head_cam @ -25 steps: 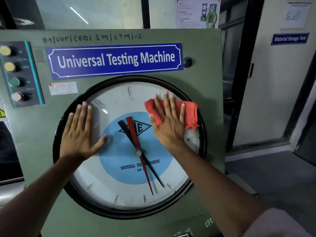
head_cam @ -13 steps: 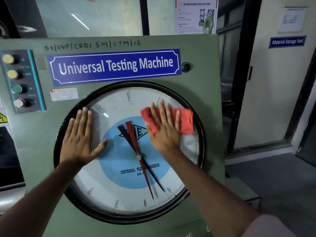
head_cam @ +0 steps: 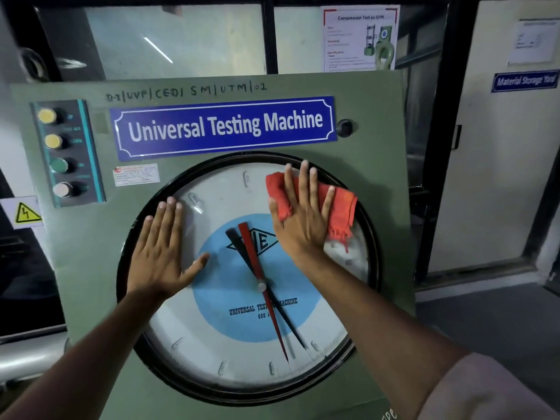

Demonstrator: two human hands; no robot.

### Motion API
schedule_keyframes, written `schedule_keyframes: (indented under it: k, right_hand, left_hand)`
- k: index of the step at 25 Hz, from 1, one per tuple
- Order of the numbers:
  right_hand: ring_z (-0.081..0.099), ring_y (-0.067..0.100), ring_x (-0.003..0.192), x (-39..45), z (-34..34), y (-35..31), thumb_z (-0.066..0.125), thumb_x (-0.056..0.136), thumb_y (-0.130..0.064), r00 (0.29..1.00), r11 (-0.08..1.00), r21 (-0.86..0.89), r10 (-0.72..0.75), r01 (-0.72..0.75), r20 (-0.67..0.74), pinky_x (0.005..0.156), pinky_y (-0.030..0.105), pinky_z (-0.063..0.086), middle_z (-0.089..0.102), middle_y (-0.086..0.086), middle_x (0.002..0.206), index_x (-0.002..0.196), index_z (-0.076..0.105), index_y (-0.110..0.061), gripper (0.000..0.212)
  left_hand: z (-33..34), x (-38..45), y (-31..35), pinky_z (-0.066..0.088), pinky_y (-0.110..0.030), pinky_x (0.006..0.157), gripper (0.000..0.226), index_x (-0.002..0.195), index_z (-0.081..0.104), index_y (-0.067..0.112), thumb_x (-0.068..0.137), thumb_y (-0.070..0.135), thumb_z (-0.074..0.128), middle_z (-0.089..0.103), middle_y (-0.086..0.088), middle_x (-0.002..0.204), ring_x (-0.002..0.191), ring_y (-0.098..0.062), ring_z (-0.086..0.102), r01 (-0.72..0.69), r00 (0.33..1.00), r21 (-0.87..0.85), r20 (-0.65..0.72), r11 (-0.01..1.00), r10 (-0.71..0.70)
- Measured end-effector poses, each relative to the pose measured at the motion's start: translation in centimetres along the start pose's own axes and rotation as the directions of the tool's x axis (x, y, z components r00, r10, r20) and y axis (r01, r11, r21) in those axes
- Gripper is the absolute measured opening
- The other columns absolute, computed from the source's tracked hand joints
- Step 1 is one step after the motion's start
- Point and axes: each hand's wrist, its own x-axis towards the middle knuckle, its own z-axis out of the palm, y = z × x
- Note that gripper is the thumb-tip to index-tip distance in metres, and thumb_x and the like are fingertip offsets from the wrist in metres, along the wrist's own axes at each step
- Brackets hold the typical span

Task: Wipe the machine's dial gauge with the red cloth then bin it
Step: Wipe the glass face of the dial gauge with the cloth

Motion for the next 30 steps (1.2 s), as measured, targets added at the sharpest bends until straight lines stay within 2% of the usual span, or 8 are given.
schedule_keyframes:
  k: [5,8,12,16,21,24,27,30]
  right_hand:
    - [0.005,0.025,0.169,3.5,-0.3,-3.9,0.025,0.108,-0.064,0.998,0.998,0.047,0.05,-0.049,-0.036,0.132,0.064,0.001,0.005,0.005,0.183,0.174,0.008,-0.025,0.079]
    - [0.003,0.026,0.169,3.6,-0.3,-5.2,0.021,0.109,-0.065,1.0,0.998,0.063,0.019,-0.018,-0.017,0.133,0.065,0.001,0.003,0.006,0.183,0.174,0.006,-0.023,0.08]
    - [0.002,0.025,0.169,3.9,-0.1,-9.0,0.024,0.108,-0.067,0.98,0.978,0.064,-0.198,0.197,0.001,0.132,0.065,-0.001,0.002,0.004,0.183,0.174,0.005,-0.025,0.081]
    - [0.009,0.02,0.169,2.7,0.7,-12.8,0.036,0.105,-0.067,0.89,0.887,0.078,-0.455,0.456,-0.03,0.133,0.064,0.0,0.012,0.0,0.182,0.173,0.017,-0.025,0.083]
    - [0.012,0.013,0.168,4.6,0.6,-10.7,0.039,0.108,-0.067,0.8,0.799,0.046,-0.596,0.6,-0.07,0.135,0.058,0.004,0.017,-0.005,0.181,0.172,0.021,-0.031,0.075]
    - [0.009,0.016,0.168,5.5,0.2,-6.6,0.034,0.109,-0.067,0.869,0.869,0.019,-0.492,0.494,-0.059,0.135,0.058,0.003,0.014,-0.004,0.182,0.173,0.017,-0.03,0.076]
    - [0.01,0.019,0.168,4.0,-0.1,-2.4,0.024,0.11,-0.066,0.954,0.954,0.031,-0.295,0.297,-0.061,0.135,0.058,0.005,0.012,-0.002,0.182,0.174,0.015,-0.027,0.075]
    - [0.011,0.022,0.168,-0.1,0.1,2.2,0.018,0.111,-0.062,0.994,0.995,0.007,-0.102,0.102,-0.038,0.134,0.059,0.009,0.012,0.001,0.182,0.174,0.015,-0.024,0.073]
  left_hand:
    - [0.2,0.2,0.0,0.003,-0.041,0.137,0.108,0.172,-0.003,0.011,0.095,0.075,0.036,-0.003,-0.007,0.181,0.169,-0.021,-0.001,0.01,1.0,-0.019,-0.018,1.0,-0.011]
    - [0.4,-0.1,0.1,0.001,-0.038,0.137,0.108,0.172,-0.004,0.013,0.094,0.077,0.036,-0.003,-0.007,0.181,0.169,-0.021,-0.001,0.046,0.998,-0.042,-0.049,0.998,-0.048]
    - [0.8,-1.0,0.6,0.002,-0.039,0.137,0.113,0.172,-0.001,0.011,0.092,0.079,0.039,-0.002,-0.005,0.181,0.169,-0.021,0.001,0.159,0.982,-0.068,-0.094,0.985,-0.165]
    - [1.1,-1.1,0.6,0.006,-0.041,0.137,0.112,0.172,0.011,0.007,0.091,0.078,0.042,0.005,-0.009,0.181,0.169,-0.022,0.005,0.172,0.979,-0.066,-0.099,0.983,-0.178]
    - [1.3,-1.7,0.7,0.003,-0.04,0.137,0.113,0.171,0.014,0.005,0.09,0.08,0.039,0.009,-0.012,0.181,0.169,-0.021,0.004,0.214,0.971,-0.048,-0.097,0.976,-0.218]
    - [1.2,-1.6,0.8,0.0,-0.04,0.137,0.113,0.171,0.01,0.004,0.091,0.079,0.038,0.005,-0.012,0.181,0.169,-0.021,0.0,0.212,0.973,-0.034,-0.083,0.977,-0.215]
    - [0.8,-1.5,1.2,-0.003,-0.039,0.136,0.113,0.172,0.006,0.005,0.091,0.078,0.038,0.003,-0.012,0.181,0.168,-0.02,-0.003,0.217,0.974,-0.027,-0.06,0.976,-0.219]
    - [0.5,-1.3,1.3,-0.004,-0.04,0.136,0.111,0.172,0.003,0.007,0.092,0.077,0.036,0.001,-0.011,0.181,0.169,-0.022,-0.002,0.192,0.981,-0.027,-0.035,0.981,-0.192]
